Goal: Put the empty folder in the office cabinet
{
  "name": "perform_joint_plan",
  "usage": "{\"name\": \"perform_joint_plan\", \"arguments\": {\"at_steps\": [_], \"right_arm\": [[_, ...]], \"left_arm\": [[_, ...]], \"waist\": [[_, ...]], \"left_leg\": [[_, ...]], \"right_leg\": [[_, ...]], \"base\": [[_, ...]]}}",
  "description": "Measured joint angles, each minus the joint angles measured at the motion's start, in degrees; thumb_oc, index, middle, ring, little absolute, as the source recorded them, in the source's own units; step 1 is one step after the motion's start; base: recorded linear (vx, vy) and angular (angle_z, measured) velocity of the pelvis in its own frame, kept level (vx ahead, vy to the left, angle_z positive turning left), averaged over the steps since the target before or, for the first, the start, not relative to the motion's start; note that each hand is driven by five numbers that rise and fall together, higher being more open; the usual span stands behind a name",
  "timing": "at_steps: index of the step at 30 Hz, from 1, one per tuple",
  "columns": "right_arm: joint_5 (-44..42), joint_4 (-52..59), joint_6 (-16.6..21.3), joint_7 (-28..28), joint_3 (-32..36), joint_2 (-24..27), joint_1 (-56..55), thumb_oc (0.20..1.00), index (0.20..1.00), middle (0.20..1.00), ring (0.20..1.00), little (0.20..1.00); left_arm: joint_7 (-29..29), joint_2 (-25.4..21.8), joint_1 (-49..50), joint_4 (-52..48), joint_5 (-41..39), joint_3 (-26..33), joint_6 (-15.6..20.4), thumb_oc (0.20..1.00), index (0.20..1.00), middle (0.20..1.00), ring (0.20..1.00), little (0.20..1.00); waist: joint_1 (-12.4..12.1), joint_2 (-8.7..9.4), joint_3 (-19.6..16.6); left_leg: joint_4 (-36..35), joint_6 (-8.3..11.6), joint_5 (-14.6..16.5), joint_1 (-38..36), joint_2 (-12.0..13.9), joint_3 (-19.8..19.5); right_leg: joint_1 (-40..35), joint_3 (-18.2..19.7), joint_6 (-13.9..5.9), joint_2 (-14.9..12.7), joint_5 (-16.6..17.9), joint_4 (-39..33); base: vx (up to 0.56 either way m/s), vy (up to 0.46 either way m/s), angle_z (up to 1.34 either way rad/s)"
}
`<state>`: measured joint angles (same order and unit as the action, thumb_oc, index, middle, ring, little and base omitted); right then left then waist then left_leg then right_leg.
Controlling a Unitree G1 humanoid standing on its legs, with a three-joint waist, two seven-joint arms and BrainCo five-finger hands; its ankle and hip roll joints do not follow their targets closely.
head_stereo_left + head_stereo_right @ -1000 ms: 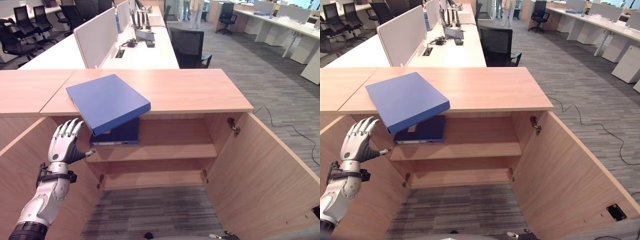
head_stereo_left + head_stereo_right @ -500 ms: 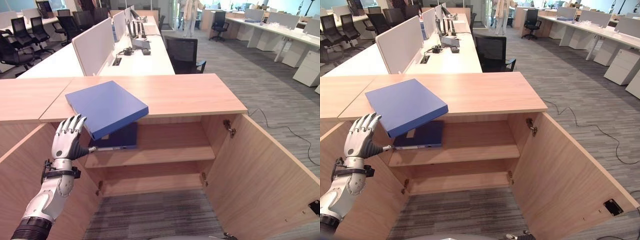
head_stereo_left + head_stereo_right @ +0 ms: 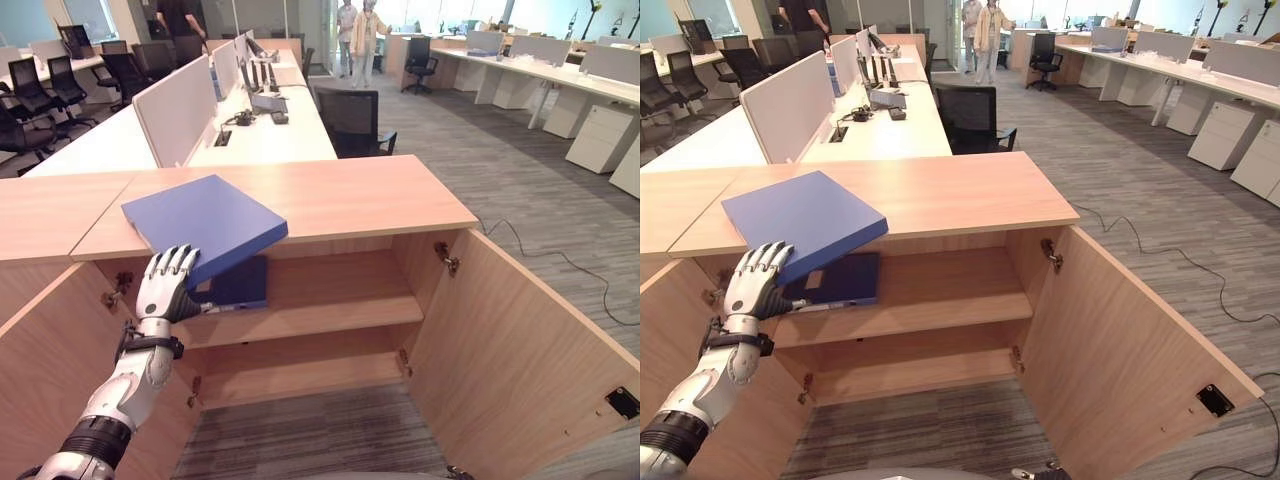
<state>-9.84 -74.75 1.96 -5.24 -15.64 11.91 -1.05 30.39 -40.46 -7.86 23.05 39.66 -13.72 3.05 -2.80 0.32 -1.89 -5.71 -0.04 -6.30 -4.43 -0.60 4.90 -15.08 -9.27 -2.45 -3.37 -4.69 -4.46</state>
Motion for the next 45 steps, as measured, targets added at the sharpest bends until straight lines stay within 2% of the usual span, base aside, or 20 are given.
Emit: {"name": "perform_joint_plan", "arguments": {"at_steps": [10, 18, 27, 36, 41, 45], "right_arm": [[0.27, -0.01, -0.02, 0.01, -0.71, 0.06, 0.05, 1.000, 1.000, 1.000, 1.000, 1.000], [0.28, 0.00, -0.01, 0.02, -0.78, 0.28, 0.08, 1.000, 1.000, 1.000, 1.000, 1.000], [0.28, 0.00, -0.02, 0.16, -0.79, 0.33, 0.08, 1.000, 1.000, 1.000, 1.000, 1.000], [0.30, 0.00, -0.10, 0.65, -0.81, 0.33, 0.08, 1.000, 1.000, 1.000, 1.000, 1.000], [0.30, 0.01, -0.16, 0.92, -1.92, 0.38, 0.06, 1.000, 1.000, 1.000, 1.000, 1.000], [0.31, 0.01, -0.20, 1.46, -2.00, 0.40, 0.04, 1.000, 1.000, 1.000, 1.000, 1.000]], "left_arm": [[0.42, -1.19, -8.40, 5.18, 2.90, -3.09, -2.49, 1.000, 1.000, 1.000, 1.000, 1.000], [1.40, -4.51, -9.59, 6.29, 4.76, -4.32, -4.55, 1.000, 1.000, 1.000, 1.000, 1.000], [1.04, -4.57, -10.07, 7.26, 6.92, -4.48, -5.56, 1.000, 1.000, 1.000, 1.000, 1.000], [-2.49, -4.42, -10.16, 10.24, 8.17, -4.74, -6.96, 1.000, 1.000, 1.000, 1.000, 1.000], [-3.88, -3.77, -11.02, 13.19, 8.16, -6.80, -7.79, 1.000, 1.000, 1.000, 1.000, 1.000], [-5.06, -3.00, -15.32, 19.28, 8.17, -9.16, -8.09, 1.000, 1.000, 1.000, 1.000, 1.000]], "waist": [[0.88, -0.07, -0.10], [0.79, 0.01, -0.15], [0.76, -0.01, -0.14], [0.86, 0.11, -0.22], [0.90, 0.08, -0.25], [1.23, -0.04, -0.44]], "left_leg": [[0.00, -0.31, 0.11, -0.29, 0.05, 1.10], [0.00, -0.51, 0.37, -0.59, 0.05, 1.98], [-0.01, -0.51, 0.42, -0.77, 0.05, 2.29], [0.00, -0.53, 0.41, -0.96, 0.04, 2.36], [0.00, -0.53, 0.41, -1.18, 0.04, 2.43], [-0.01, -0.23, 0.69, -1.97, 0.04, 2.58]], "right_leg": [[0.12, 0.93, -0.06, -0.21, 0.18, -0.07], [0.21, 1.90, -0.09, -0.36, 0.21, -0.06], [0.13, 2.21, -0.22, -0.43, 0.29, -0.06], [-0.02, 2.23, -0.20, -0.45, 0.33, -0.06], [-0.20, 2.25, -0.20, -0.47, 0.34, -0.03], [-0.91, 2.30, -0.22, -0.51, 0.32, -0.01]], "base": [[0.01, 0.010, -0.05], [0.02, 0.010, -0.06], [0.00, 0.000, -0.01], [0.00, 0.000, 0.00], [0.00, 0.000, 0.00], [0.00, 0.000, 0.00]]}}
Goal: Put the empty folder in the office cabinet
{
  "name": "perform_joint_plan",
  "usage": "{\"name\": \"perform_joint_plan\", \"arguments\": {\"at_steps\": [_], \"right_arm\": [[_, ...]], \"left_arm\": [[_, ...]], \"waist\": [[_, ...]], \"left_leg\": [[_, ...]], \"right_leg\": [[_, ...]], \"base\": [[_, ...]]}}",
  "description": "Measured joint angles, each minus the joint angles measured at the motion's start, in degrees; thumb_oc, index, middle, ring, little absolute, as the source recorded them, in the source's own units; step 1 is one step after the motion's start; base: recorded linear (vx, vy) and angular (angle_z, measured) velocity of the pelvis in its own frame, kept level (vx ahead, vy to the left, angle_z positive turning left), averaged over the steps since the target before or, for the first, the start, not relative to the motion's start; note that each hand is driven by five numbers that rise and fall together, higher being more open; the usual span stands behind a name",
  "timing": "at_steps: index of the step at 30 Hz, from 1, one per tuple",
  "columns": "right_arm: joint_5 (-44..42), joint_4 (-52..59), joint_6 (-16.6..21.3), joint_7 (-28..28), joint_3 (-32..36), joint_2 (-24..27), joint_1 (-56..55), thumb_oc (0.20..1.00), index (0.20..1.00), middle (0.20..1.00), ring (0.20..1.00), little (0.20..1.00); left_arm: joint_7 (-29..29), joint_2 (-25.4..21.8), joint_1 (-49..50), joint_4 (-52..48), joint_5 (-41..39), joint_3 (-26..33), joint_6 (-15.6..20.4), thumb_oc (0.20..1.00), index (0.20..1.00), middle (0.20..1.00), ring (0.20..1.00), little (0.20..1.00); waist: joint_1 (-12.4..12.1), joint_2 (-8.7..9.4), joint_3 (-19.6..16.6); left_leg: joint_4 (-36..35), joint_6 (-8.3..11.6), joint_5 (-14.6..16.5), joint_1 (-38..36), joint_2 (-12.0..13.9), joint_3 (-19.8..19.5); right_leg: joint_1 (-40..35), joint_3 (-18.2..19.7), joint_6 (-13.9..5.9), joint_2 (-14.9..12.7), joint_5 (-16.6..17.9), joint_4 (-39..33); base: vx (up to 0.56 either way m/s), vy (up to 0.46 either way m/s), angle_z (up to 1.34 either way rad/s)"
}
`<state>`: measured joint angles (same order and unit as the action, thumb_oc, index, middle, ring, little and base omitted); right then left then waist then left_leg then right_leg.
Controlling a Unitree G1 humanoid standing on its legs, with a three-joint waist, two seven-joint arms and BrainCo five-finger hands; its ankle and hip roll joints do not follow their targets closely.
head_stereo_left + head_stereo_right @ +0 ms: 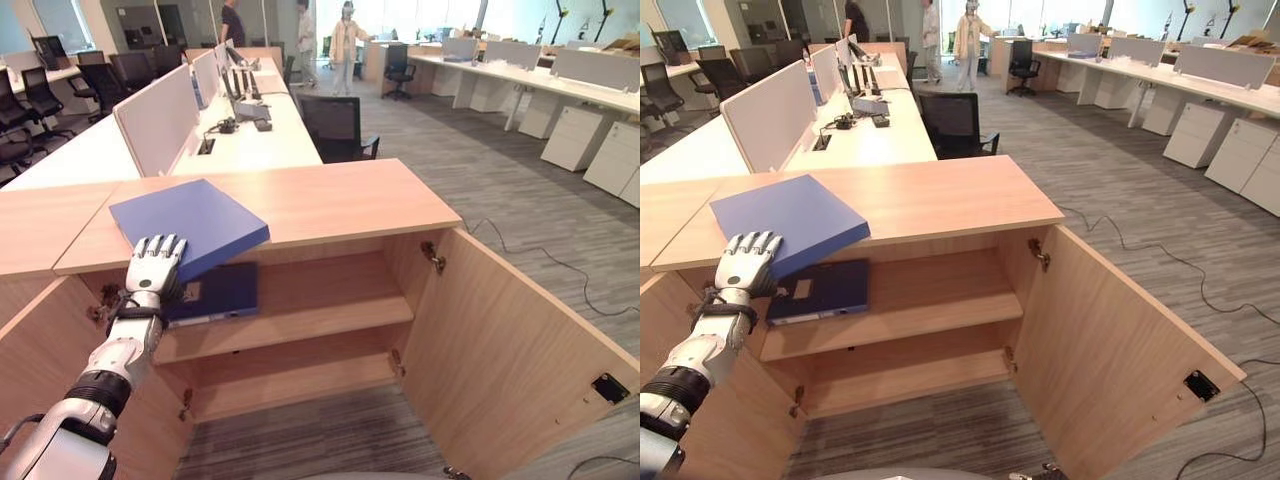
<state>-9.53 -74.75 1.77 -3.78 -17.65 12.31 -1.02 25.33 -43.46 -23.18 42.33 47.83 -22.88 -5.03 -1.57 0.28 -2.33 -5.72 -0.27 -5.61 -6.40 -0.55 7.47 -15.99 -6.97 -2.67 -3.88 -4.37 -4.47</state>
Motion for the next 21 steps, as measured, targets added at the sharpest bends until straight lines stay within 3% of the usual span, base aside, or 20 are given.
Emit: {"name": "perform_joint_plan", "arguments": {"at_steps": [7, 9, 10, 12, 21], "right_arm": [[-0.01, -0.05, -0.07, 0.38, -0.08, 0.13, -0.27, 1.000, 1.000, 1.000, 1.000, 1.000], [-0.03, -0.07, -0.06, 0.57, -0.34, 0.14, -0.43, 1.000, 1.000, 1.000, 1.000, 1.000], [-0.03, -0.08, -0.06, 0.60, -0.51, 0.15, -0.48, 1.000, 1.000, 1.000, 1.000, 1.000], [-0.04, -0.11, -0.07, 0.63, -0.51, 0.16, -0.52, 1.000, 1.000, 1.000, 1.000, 1.000], [-0.08, -0.18, -1.06, 1.35, -0.48, 0.21, -0.62, 1.000, 1.000, 1.000, 1.000, 1.000]], "left_arm": [[-1.35, 0.30, -4.18, 5.96, 0.00, -3.15, -1.28, 1.000, 1.000, 1.000, 1.000, 1.000], [-1.46, 0.42, -5.43, 9.36, -0.01, -4.76, -1.36, 0.925, 0.925, 0.925, 0.925, 0.925], [-1.66, 0.40, -5.59, 9.71, -0.01, -4.76, -1.47, 0.711, 0.711, 0.711, 0.711, 0.711], [-1.89, 0.40, -6.13, 9.96, -0.04, -4.84, -1.57, 0.200, 0.200, 0.200, 0.200, 0.200], [-1.03, 0.32, -6.27, 9.22, -0.10, -4.55, -2.32, 0.200, 0.200, 0.200, 0.200, 0.200]], "waist": [[1.14, 0.01, -0.91], [1.34, -0.20, -1.62], [1.39, -0.24, -1.73], [1.50, -0.21, -1.77], [1.75, -0.27, -1.80]], "left_leg": [[0.00, -0.11, 0.29, -0.06, 0.00, 0.30], [0.00, -0.14, 0.49, -0.22, 0.00, 0.91], [0.00, -0.13, 0.57, -0.30, 0.00, 1.09], [0.00, -0.15, 0.60, -0.38, 0.00, 1.38], [0.00, -0.12, 0.62, -0.67, 0.00, 1.72]], "right_leg": [[0.06, 0.19, 0.01, -0.09, 0.00, 0.03], [0.17, 0.74, -0.04, -0.21, 0.02, 0.05], [0.17, 0.91, -0.04, -0.24, 0.03, 0.05], [0.19, 1.23, -0.15, -0.30, 0.10, 0.04], [0.10, 1.55, -0.19, -0.37, 0.12, 0.12]], "base": [[0.00, 0.000, -0.02], [0.00, 0.003, -0.13], [0.00, 0.003, -0.11], [0.00, 0.004, -0.09], [0.00, 0.001, -0.01]]}}
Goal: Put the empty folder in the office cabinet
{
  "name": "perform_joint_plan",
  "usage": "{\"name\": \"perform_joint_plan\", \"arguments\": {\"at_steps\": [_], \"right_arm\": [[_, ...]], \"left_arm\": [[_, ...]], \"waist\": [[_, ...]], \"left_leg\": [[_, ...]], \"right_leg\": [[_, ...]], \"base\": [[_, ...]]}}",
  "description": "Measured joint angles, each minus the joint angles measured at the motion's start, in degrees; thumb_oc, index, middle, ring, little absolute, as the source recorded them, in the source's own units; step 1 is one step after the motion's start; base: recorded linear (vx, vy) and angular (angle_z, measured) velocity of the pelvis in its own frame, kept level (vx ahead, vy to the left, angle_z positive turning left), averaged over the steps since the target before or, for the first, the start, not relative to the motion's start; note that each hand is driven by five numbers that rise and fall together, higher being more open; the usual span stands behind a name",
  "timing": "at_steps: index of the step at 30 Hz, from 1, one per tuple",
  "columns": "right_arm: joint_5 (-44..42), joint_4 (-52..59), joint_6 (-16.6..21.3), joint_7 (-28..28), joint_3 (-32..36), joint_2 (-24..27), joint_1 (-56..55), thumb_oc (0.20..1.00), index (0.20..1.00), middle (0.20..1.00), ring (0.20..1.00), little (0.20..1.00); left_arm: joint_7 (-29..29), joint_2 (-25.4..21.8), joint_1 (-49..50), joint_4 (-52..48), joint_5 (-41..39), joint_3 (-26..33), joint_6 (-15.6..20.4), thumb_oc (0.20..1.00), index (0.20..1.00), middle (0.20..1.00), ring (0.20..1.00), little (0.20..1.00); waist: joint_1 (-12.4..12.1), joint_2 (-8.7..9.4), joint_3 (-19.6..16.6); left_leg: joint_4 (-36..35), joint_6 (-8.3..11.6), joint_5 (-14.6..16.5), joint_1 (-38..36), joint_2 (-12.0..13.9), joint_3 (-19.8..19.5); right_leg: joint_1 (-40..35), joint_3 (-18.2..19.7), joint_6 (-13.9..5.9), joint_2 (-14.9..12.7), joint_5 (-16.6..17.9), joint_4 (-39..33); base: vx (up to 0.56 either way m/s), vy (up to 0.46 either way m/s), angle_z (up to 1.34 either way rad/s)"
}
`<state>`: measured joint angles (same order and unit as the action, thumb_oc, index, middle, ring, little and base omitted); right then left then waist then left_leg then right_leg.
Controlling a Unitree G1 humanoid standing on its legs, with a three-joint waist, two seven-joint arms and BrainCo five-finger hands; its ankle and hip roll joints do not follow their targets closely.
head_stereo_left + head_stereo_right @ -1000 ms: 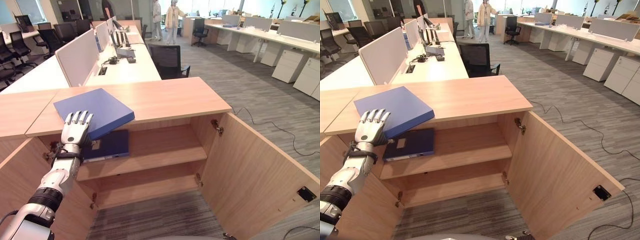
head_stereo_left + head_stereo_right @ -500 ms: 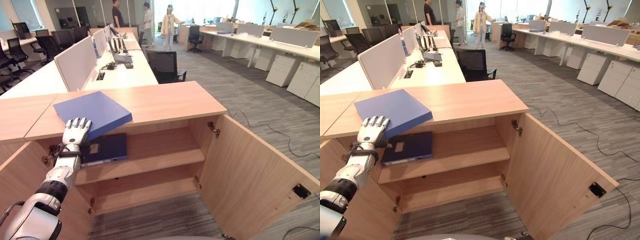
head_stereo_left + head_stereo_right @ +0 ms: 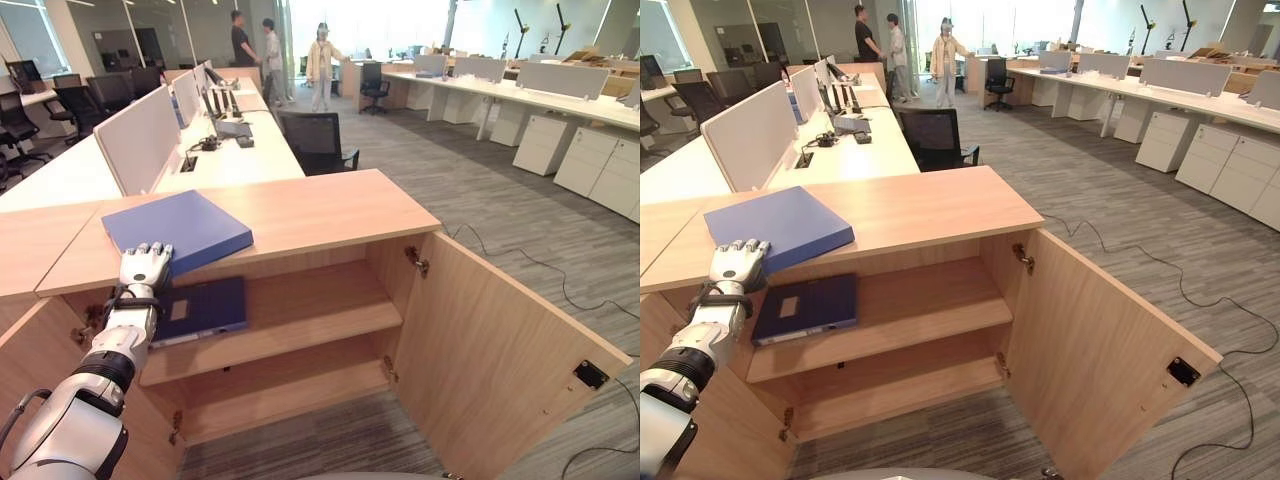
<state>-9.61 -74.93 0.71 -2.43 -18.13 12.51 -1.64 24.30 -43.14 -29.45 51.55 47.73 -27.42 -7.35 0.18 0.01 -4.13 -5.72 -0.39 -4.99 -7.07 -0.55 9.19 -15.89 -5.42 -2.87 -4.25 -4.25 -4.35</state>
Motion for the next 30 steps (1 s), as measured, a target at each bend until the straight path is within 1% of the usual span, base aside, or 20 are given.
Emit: {"name": "perform_joint_plan", "arguments": {"at_steps": [3, 7, 8, 9, 10, 11, 13, 14, 15, 18, 19, 20, 22, 23, 25, 26, 27, 28, 29, 30], "right_arm": [[0.01, 0.01, -0.11, 0.00, 0.05, -0.01, 0.00, 1.000, 1.000, 1.000, 1.000, 1.000], [0.01, 0.06, -0.20, 0.01, 0.09, -0.09, -0.13, 1.000, 1.000, 1.000, 1.000, 1.000], [0.01, 0.04, -0.21, 0.03, 0.07, -0.09, -0.21, 1.000, 1.000, 1.000, 1.000, 1.000], [0.03, 0.17, -0.26, 0.04, 0.27, -0.08, -0.19, 1.000, 1.000, 1.000, 1.000, 1.000], [0.02, 0.23, -0.26, 0.06, 0.54, -0.13, -0.33, 1.000, 1.000, 1.000, 1.000, 1.000], [0.04, 0.23, -0.34, 0.11, 0.52, -0.17, -0.48, 1.000, 1.000, 1.000, 1.000, 1.000], [0.04, 0.55, -0.94, 0.09, 0.76, -0.13, -0.47, 1.000, 1.000, 1.000, 1.000, 1.000], [0.04, 0.60, -0.97, 0.10, 0.77, -0.17, -0.47, 1.000, 1.000, 1.000, 1.000, 1.000], [0.05, 0.68, -0.96, 0.04, 1.04, -0.14, -0.46, 1.000, 1.000, 1.000, 1.000, 1.000], [0.05, 0.72, -1.01, 0.02, 1.44, -0.27, -0.88, 1.000, 1.000, 1.000, 1.000, 1.000], [0.04, 0.79, -0.96, 0.03, 2.70, -0.45, -0.99, 1.000, 1.000, 1.000, 1.000, 1.000], [0.01, 0.87, -1.00, 0.02, 2.71, -0.47, -0.99, 1.000, 1.000, 1.000, 1.000, 1.000], [-0.44, 3.04, -0.86, 0.02, 3.13, -0.39, -1.20, 1.000, 1.000, 1.000, 1.000, 1.000], [-0.57, 5.18, -0.97, 0.04, 3.12, -0.22, -1.33, 1.000, 1.000, 1.000, 1.000, 1.000], [-1.30, 13.97, -0.16, 0.21, 3.11, 0.11, -2.56, 1.000, 1.000, 1.000, 1.000, 1.000], [-3.20, 18.14, 0.21, 0.51, 3.08, 0.17, -3.06, 1.000, 1.000, 1.000, 1.000, 1.000], [-5.67, 23.49, 0.67, 0.94, 3.14, 0.57, -3.13, 1.000, 1.000, 1.000, 1.000, 1.000], [-7.05, 26.73, 0.98, 1.29, 3.17, 1.11, -3.20, 1.000, 1.000, 1.000, 1.000, 1.000], [-8.83, 34.72, 1.36, 1.87, 3.18, 2.60, -4.52, 1.000, 1.000, 1.000, 1.000, 1.000], [-9.81, 39.35, 4.27, 2.83, 4.03, 3.93, -4.59, 1.000, 1.000, 1.000, 1.000, 1.000]], "left_arm": [[0.04, 0.07, 0.18, -0.73, -0.09, 0.86, -0.04, 0.200, 0.200, 0.200, 0.200, 0.200], [0.00, 0.33, 3.52, -6.20, -0.28, 5.17, -0.32, 0.200, 0.200, 0.200, 0.200, 0.200], [0.16, 0.33, 3.96, -6.67, -0.27, 5.09, -0.32, 0.200, 0.200, 0.200, 0.200, 0.200], [0.25, 0.39, 5.12, -7.81, -0.30, 6.45, -0.33, 0.200, 0.200, 0.200, 0.200, 0.200], [0.54, 0.93, 7.81, -11.13, -0.37, 9.64, -0.33, 0.200, 0.200, 0.200, 0.200, 0.200], [0.70, 1.05, 8.10, -11.78, -0.83, 9.74, -0.23, 0.200, 0.200, 0.200, 0.200, 0.200], [1.57, 3.08, 12.60, -18.61, -4.20, 16.31, 0.38, 0.200, 0.200, 0.200, 0.200, 0.200], [1.78, 3.24, 13.71, -20.29, -5.77, 17.44, 0.73, 0.200, 0.200, 0.200, 0.200, 0.200], [2.00, 4.37, 17.02, -25.68, -9.15, 21.63, 1.47, 0.200, 0.200, 0.200, 0.200, 0.200], [2.93, 8.68, 23.29, -36.38, -14.92, 27.75, 4.29, 0.200, 0.200, 0.200, 0.200, 0.200], [3.29, 12.07, 26.87, -42.12, -18.27, 29.80, 6.45, 0.200, 0.200, 0.200, 0.200, 0.200], [3.21, 12.82, 27.84, -43.66, -20.01, 29.57, 7.68, 0.200, 0.200, 0.200, 0.200, 0.200], [2.06, 14.32, 30.90, -49.11, -24.23, 29.61, 10.14, 0.200, 0.200, 0.200, 0.200, 0.200], [0.70, 14.95, 32.79, -51.63, -28.00, 29.98, 12.04, 0.200, 0.200, 0.200, 0.200, 0.200], [-2.76, 17.91, 40.01, -60.35, -37.46, 32.03, 15.35, 0.200, 0.200, 0.200, 0.200, 0.200], [-4.43, 18.67, 42.48, -62.76, -42.57, 32.22, 16.85, 0.200, 0.200, 0.200, 0.200, 0.200], [-7.10, 18.75, 44.36, -63.48, -48.84, 32.13, 17.80, 0.200, 0.200, 0.200, 0.200, 0.200], [-8.39, 18.77, 45.33, -63.50, -52.08, 32.27, 18.11, 0.200, 0.200, 0.200, 0.200, 0.200], [-10.58, 18.74, 47.15, -63.82, -56.80, 33.15, 18.95, 0.200, 0.200, 0.200, 0.200, 0.200], [-12.09, 18.58, 48.20, -63.80, -61.11, 34.68, 19.04, 0.200, 0.200, 0.200, 0.200, 0.200]], "waist": [[-0.10, 0.02, 0.01], [-0.28, 0.10, 0.04], [-0.27, 0.12, 0.05], [-0.40, 0.20, 0.04], [-0.31, 0.10, 0.09], [-0.52, 0.25, 0.13], [-0.68, 0.28, 0.24], [-0.75, 0.34, 0.26], [-0.71, 0.32, 0.32], [-1.42, 0.44, 0.63], [-1.81, 0.24, 0.75], [-2.43, 0.40, 0.90], [-2.87, 0.37, 1.45], [-3.39, 0.17, 1.87], [-3.01, -0.21, 2.73], [-3.23, -0.34, 3.09], [-3.66, -0.62, 3.79], [-3.92, -0.66, 4.06], [-3.96, -1.17, 4.78], [-3.81, -0.99, 5.40]], "left_leg": [[0.00, -0.01, 0.02, 0.01, 0.00, 0.00], [0.00, -0.01, 0.25, -0.04, 0.00, 0.15], [0.00, -0.03, 0.27, -0.04, 0.00, 0.16], [0.00, -0.02, 0.27, -0.08, 0.00, 0.14], [0.00, 0.05, 0.43, -0.19, 0.00, 0.21], [0.00, 0.05, 0.43, -0.22, 0.00, 0.18], [-0.01, 0.02, 0.44, -0.21, -0.02, 0.16], [0.00, 0.01, 0.45, -0.19, -0.02, 0.14], [-0.01, -0.02, 0.50, -0.17, -0.04, 0.07], [-0.01, -0.16, 0.60, -0.13, -0.15, 0.00], [-0.01, -0.19, 0.62, -0.12, -0.21, -0.05], [-0.01, -0.20, 0.62, -0.06, -0.22, -0.19], [-0.01, -0.17, 0.61, 0.02, -0.21, -0.38], [-0.01, -0.15, 0.58, 0.05, -0.21, -0.45], [-0.01, -0.15, 0.58, 0.28, -0.24, -0.38], [-0.01, -0.15, 0.58, 0.35, -0.26, -0.42], [0.00, -0.14, 0.55, 0.43, -0.26, -0.47], [0.00, -0.11, 0.51, 0.52, -0.26, -0.52], [0.00, -0.08, 0.50, 0.63, -0.34, -0.69], [0.02, -0.06, 0.46, 0.73, -0.37, -0.86]], "right_leg": [[0.01, 0.02, -0.02, 0.00, 0.00, 0.01], [0.00, 0.12, -0.05, -0.04, 0.03, -0.02], [0.01, 0.14, -0.05, -0.04, 0.03, -0.03], [-0.04, 0.12, -0.05, -0.04, 0.03, -0.03], [-0.14, 0.22, -0.04, -0.05, 0.02, -0.11], [-0.17, 0.18, -0.04, -0.04, 0.02, -0.10], [-0.19, 0.18, -0.04, -0.06, 0.02, -0.18], [-0.20, 0.15, -0.04, -0.05, 0.02, -0.19], [-0.21, 0.09, -0.05, -0.08, 0.02, -0.21], [-0.24, 0.03, -0.06, -0.16, 0.01, -0.26], [-0.25, 0.05, -0.06, -0.19, 0.01, -0.29], [-0.25, -0.04, -0.06, -0.16, 0.01, -0.29], [-0.27, -0.11, -0.05, -0.07, -0.01, -0.30], [-0.23, -0.15, -0.19, -0.03, -0.10, -0.24], [-0.15, -0.13, -0.58, -0.08, 0.01, -0.61], [-0.18, -0.13, -0.66, -0.09, 0.08, -0.83], [-0.17, -0.17, -0.68, -0.06, 0.17, -0.94], [-0.15, -0.25, -0.71, -0.04, 0.23, -0.95], [-0.11, -0.44, -0.55, -0.08, 0.35, -0.98], [-0.08, -0.64, -0.43, -0.11, 0.44, -0.98]], "base": [[0.00, 0.000, 0.00], [0.00, 0.000, 0.00], [0.00, 0.000, 0.00], [0.00, 0.000, 0.00], [0.00, 0.000, 0.00], [0.00, 0.000, 0.00], [0.00, 0.000, 0.00], [0.00, 0.000, 0.00], [0.00, 0.000, 0.00], [0.00, 0.000, 0.00], [0.00, 0.000, 0.00], [-0.02, 0.004, 0.04], [-0.04, 0.004, 0.06], [-0.05, 0.002, 0.02], [-0.05, -0.002, -0.01], [-0.07, -0.004, 0.02], [-0.07, -0.004, 0.03], [-0.05, -0.003, 0.05], [-0.04, -0.001, 0.07], [-0.07, 0.002, 0.17]]}}
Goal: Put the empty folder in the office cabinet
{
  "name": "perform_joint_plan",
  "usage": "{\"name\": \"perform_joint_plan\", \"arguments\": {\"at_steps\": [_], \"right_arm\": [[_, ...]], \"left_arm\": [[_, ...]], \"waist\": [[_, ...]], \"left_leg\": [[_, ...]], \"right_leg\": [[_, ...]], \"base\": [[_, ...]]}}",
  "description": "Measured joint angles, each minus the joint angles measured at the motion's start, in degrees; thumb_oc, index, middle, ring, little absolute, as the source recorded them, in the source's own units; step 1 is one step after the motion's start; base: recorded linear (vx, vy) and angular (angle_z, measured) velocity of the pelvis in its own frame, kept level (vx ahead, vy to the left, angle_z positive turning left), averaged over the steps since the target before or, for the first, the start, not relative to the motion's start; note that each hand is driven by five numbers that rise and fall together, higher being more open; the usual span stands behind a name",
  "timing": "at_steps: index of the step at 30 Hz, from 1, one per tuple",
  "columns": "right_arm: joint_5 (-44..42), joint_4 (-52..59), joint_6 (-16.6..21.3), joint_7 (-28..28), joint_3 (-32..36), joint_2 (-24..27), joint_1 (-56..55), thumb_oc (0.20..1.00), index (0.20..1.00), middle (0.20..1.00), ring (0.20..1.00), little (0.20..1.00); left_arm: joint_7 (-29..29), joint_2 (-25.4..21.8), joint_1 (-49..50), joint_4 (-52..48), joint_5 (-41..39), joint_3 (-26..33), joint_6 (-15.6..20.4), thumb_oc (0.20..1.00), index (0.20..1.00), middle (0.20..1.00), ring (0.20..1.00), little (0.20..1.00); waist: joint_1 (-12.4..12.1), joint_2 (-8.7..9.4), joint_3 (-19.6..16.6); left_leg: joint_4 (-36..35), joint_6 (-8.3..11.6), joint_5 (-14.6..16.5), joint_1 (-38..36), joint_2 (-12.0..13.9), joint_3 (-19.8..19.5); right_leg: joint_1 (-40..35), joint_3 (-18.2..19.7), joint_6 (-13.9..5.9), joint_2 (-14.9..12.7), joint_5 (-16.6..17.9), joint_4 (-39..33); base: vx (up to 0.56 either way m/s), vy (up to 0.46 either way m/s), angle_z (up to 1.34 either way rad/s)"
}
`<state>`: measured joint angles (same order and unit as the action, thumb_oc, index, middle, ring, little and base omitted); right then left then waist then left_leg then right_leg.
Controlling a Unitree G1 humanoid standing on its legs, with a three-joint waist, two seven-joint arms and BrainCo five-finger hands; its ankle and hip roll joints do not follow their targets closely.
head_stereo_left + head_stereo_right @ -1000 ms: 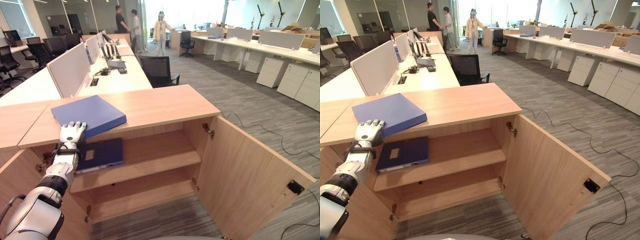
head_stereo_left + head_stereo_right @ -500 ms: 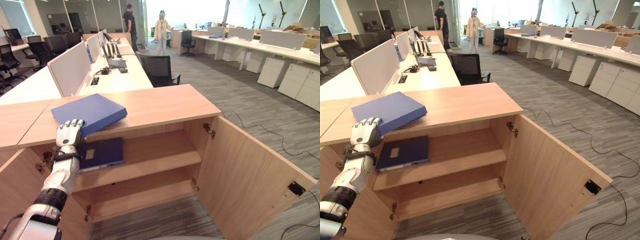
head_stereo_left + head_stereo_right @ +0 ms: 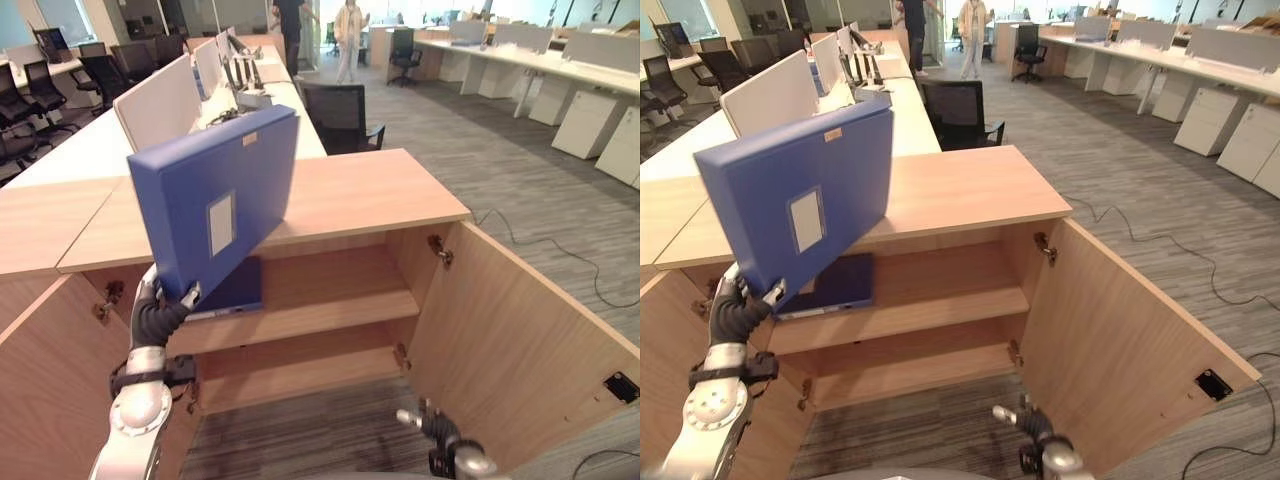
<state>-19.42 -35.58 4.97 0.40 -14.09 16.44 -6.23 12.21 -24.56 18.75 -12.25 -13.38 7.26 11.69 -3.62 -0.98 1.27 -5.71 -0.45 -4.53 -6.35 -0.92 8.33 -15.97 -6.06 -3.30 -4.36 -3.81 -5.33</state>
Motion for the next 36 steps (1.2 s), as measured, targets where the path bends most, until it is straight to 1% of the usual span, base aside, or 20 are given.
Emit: {"name": "perform_joint_plan", "arguments": {"at_steps": [1, 2, 4, 6, 8, 11, 14, 16, 18, 19, 22, 23, 27, 28, 29, 30, 31, 33, 35, 36], "right_arm": [[-2.27, 0.34, -0.39, 0.65, 1.60, 0.72, 1.48, 1.000, 1.000, 1.000, 1.000, 1.000], [-3.56, 1.79, -0.48, 0.99, 2.26, 1.04, 1.22, 1.000, 1.000, 1.000, 1.000, 1.000], [-9.05, 2.38, 1.03, 1.50, 5.28, 0.75, 0.97, 1.000, 1.000, 1.000, 1.000, 1.000], [-11.09, 1.54, 0.94, 1.55, 5.30, 0.73, 1.05, 1.000, 1.000, 1.000, 1.000, 1.000], [-11.08, 1.56, 0.94, 2.00, 5.14, 0.53, 1.08, 1.000, 1.000, 1.000, 1.000, 1.000], [-11.05, 2.16, 0.82, 2.33, 3.22, 0.50, 1.07, 1.000, 1.000, 1.000, 1.000, 1.000], [-11.03, 2.80, 0.67, 3.03, 2.85, 0.49, 0.90, 1.000, 1.000, 1.000, 1.000, 1.000], [-11.02, 7.26, 0.75, 3.10, 3.14, 0.73, -0.25, 1.000, 1.000, 1.000, 1.000, 1.000], [-11.01, 11.14, 0.56, 3.01, 3.40, 1.19, -0.84, 1.000, 1.000, 1.000, 1.000, 1.000], [-11.01, 16.37, 0.74, 3.06, 4.29, 1.78, -1.74, 1.000, 1.000, 1.000, 1.000, 1.000], [-11.12, 24.84, 1.38, 3.06, 7.74, 1.95, -2.01, 1.000, 1.000, 1.000, 1.000, 1.000], [-11.40, 27.65, 2.40, 3.08, 8.24, 2.72, -1.81, 1.000, 1.000, 1.000, 1.000, 1.000], [-11.51, 31.56, 3.79, 2.75, 8.51, 4.80, 0.11, 1.000, 1.000, 1.000, 1.000, 1.000], [-11.48, 31.58, 3.80, 2.39, 9.01, 4.94, 1.59, 1.000, 1.000, 1.000, 1.000, 1.000], [-11.47, 31.59, 3.79, 2.12, 9.18, 5.02, 2.34, 1.000, 1.000, 1.000, 1.000, 1.000], [-11.46, 31.94, 3.85, 1.91, 9.47, 5.39, 3.99, 1.000, 1.000, 1.000, 1.000, 1.000], [-11.45, 32.24, 3.85, 1.82, 9.57, 5.65, 4.69, 1.000, 1.000, 1.000, 1.000, 1.000], [-11.32, 35.63, 4.39, 0.98, 10.53, 8.29, 6.48, 1.000, 1.000, 1.000, 1.000, 1.000], [-10.94, 37.14, 4.90, 0.53, 11.97, 9.30, 8.02, 1.000, 1.000, 1.000, 1.000, 1.000], [-10.94, 38.95, 5.10, -0.01, 13.18, 11.37, 9.59, 1.000, 1.000, 1.000, 1.000, 1.000]], "left_arm": [[-1.15, -0.14, 0.05, -0.42, -4.16, 0.51, 0.03, 0.200, 0.200, 0.200, 0.200, 0.200], [-1.85, 0.02, 0.23, -0.97, -6.23, 1.28, 0.02, 0.200, 0.200, 0.200, 0.200, 0.200], [-2.57, 1.80, -0.57, -2.08, -13.21, 3.61, 1.05, 0.200, 0.200, 0.200, 0.200, 0.200], [-2.77, 1.97, -0.95, -2.02, -17.27, 3.86, 1.27, 0.200, 0.200, 0.200, 0.200, 0.200], [-3.18, 2.09, -1.15, -2.02, -19.54, 3.77, 1.37, 0.200, 0.200, 0.200, 0.200, 0.200], [-5.31, 2.11, -1.14, -2.02, -23.73, 3.44, 1.44, 0.200, 0.200, 0.200, 0.200, 0.200], [-7.42, 2.17, -1.06, -1.83, -28.09, 3.26, 1.44, 0.200, 0.200, 0.200, 0.200, 0.200], [-8.36, 2.39, -0.70, -1.75, -31.73, 3.20, 1.43, 0.200, 0.200, 0.200, 0.200, 0.200], [-8.89, 2.52, -0.63, -1.75, -33.63, 3.21, 1.43, 0.200, 0.200, 0.200, 0.200, 0.200], [-9.49, 2.80, -0.63, -1.76, -34.97, 3.20, 1.43, 0.200, 0.200, 0.200, 0.200, 0.200], [-10.74, 3.80, -0.70, -1.80, -37.89, 3.09, 1.43, 0.200, 0.200, 0.200, 0.200, 0.200], [-11.15, 4.13, -0.75, -1.81, -39.44, 2.22, 1.45, 0.200, 0.200, 0.200, 0.200, 0.200], [-13.14, 3.74, -0.86, -2.98, -42.57, -1.24, 0.79, 0.200, 0.200, 0.200, 0.200, 0.200], [-14.53, 3.20, -0.96, -4.26, -42.60, -2.93, 0.11, 0.200, 0.200, 0.200, 0.200, 0.200], [-15.40, 2.80, -0.97, -4.81, -42.57, -3.32, -0.34, 0.200, 0.200, 0.200, 0.200, 0.200], [-16.48, 0.32, -1.10, -5.89, -42.55, -4.25, -0.56, 0.200, 0.200, 0.200, 0.200, 0.200], [-17.08, -1.06, -1.17, -6.38, -42.49, -4.53, -0.66, 0.200, 0.200, 0.200, 0.200, 0.200], [-19.27, -7.30, -2.66, -6.92, -42.27, -5.38, -1.21, 0.200, 0.200, 0.200, 0.200, 0.200], [-20.62, -9.72, -2.97, -6.99, -41.55, -5.36, -1.98, 0.200, 0.200, 0.200, 0.200, 0.200], [-21.68, -12.27, -2.81, -6.99, -41.37, -5.41, -2.72, 0.200, 0.200, 0.200, 0.200, 0.200]], "waist": [[-0.71, 0.21, -0.09], [-0.88, 0.27, 0.04], [-0.81, 0.63, 0.37], [-1.03, 0.74, 0.31], [-0.96, 0.80, 0.48], [-1.53, 1.00, 0.54], [-1.61, 0.99, 0.61], [-1.58, 0.81, 0.72], [-1.52, 0.75, 0.76], [-1.60, 0.59, 0.86], [-1.41, 0.46, 0.94], [-1.43, 0.40, 0.98], [-1.30, 0.42, 1.11], [-1.05, 0.53, 1.13], [-0.90, 0.52, 1.13], [-0.35, 0.55, 1.20], [-0.25, 0.54, 1.20], [-0.06, 0.47, 1.29], [0.09, 0.46, 1.31], [0.18, 0.47, 1.37]], "left_leg": [[-0.01, 0.00, -0.01, 0.15, -0.16, -0.56], [0.01, -0.32, -0.24, 0.30, -0.23, -0.83], [0.10, -0.46, -0.46, 0.76, -0.38, -1.62], [0.52, -0.46, -0.48, 0.96, -0.54, -2.21], [0.52, -0.47, -0.53, 1.07, -0.59, -2.38], [0.52, -0.44, -0.54, 1.09, -0.61, -2.52], [0.06, -0.35, -0.50, 1.15, -0.64, -2.65], [0.01, -0.05, -0.36, 1.21, -0.68, -2.77], [0.01, -0.05, -0.36, 1.22, -0.69, -2.78], [0.01, -0.06, -0.37, 1.25, -0.74, -2.79], [0.03, -0.29, -0.52, 1.25, -0.80, -2.79], [0.03, -0.36, -0.57, 1.26, -0.83, -2.79], [0.19, -0.40, -0.59, 1.46, -0.83, -2.87], [0.41, -0.47, -0.65, 1.49, -0.83, -2.88], [0.50, -0.57, -0.71, 1.49, -0.83, -2.88], [0.50, -0.57, -0.72, 1.52, -0.82, -2.89], [0.50, -0.57, -0.72, 1.51, -0.81, -2.88], [0.50, -0.57, -0.72, 1.50, -0.80, -2.84], [0.49, -0.57, -0.72, 1.46, -0.81, -2.76], [0.48, -0.57, -0.72, 1.46, -0.81, -2.66]], "right_leg": [[-0.16, -0.63, 0.00, -0.05, 0.00, 0.03], [-0.12, -1.03, -0.01, -0.07, 0.00, 0.03], [0.03, -1.69, 0.02, -0.06, -0.03, 0.09], [-0.03, -2.32, -0.04, -0.08, -0.14, 0.33], [0.01, -2.47, -0.05, -0.10, -0.15, 0.34], [-0.05, -2.63, -0.04, -0.10, -0.24, 0.31], [-0.07, -2.72, 0.03, -0.11, -0.30, 0.03], [-0.05, -2.80, 0.04, -0.12, -0.30, 0.02], [-0.03, -2.79, 0.04, -0.12, -0.30, 0.02], [-0.01, -2.82, 0.04, -0.17, -0.30, 0.01], [-0.01, -2.82, 0.04, -0.22, -0.30, 0.02], [-0.01, -2.82, 0.04, -0.24, -0.30, 0.04], [0.19, -2.86, 0.05, -0.22, -0.29, 0.19], [0.20, -2.87, 0.05, -0.22, -0.29, 0.31], [0.20, -2.87, 0.05, -0.22, -0.29, 0.32], [0.22, -2.88, 0.04, -0.21, -0.29, 0.33], [0.22, -2.87, 0.04, -0.20, -0.29, 0.33], [0.22, -2.81, 0.04, -0.20, -0.28, 0.33], [0.21, -2.74, 0.03, -0.21, -0.28, 0.33], [0.25, -2.66, 0.02, -0.24, -0.28, 0.33]], "base": [[-0.07, 0.002, 0.16], [-0.06, 0.002, 0.21], [-0.03, -0.006, 0.18], [-0.02, -0.007, 0.15], [-0.03, -0.009, 0.08], [0.00, 0.000, 0.00], [-0.01, -0.004, 0.02], [0.00, -0.002, 0.02], [0.00, 0.000, 0.00], [0.00, 0.000, 0.00], [0.00, 0.000, 0.00], [0.00, 0.000, 0.00], [0.00, 0.000, 0.00], [0.00, 0.000, 0.00], [0.00, 0.000, 0.00], [0.00, 0.000, 0.00], [0.00, 0.000, 0.00], [0.00, 0.000, 0.00], [0.01, 0.000, -0.02], [0.01, 0.000, -0.04]]}}
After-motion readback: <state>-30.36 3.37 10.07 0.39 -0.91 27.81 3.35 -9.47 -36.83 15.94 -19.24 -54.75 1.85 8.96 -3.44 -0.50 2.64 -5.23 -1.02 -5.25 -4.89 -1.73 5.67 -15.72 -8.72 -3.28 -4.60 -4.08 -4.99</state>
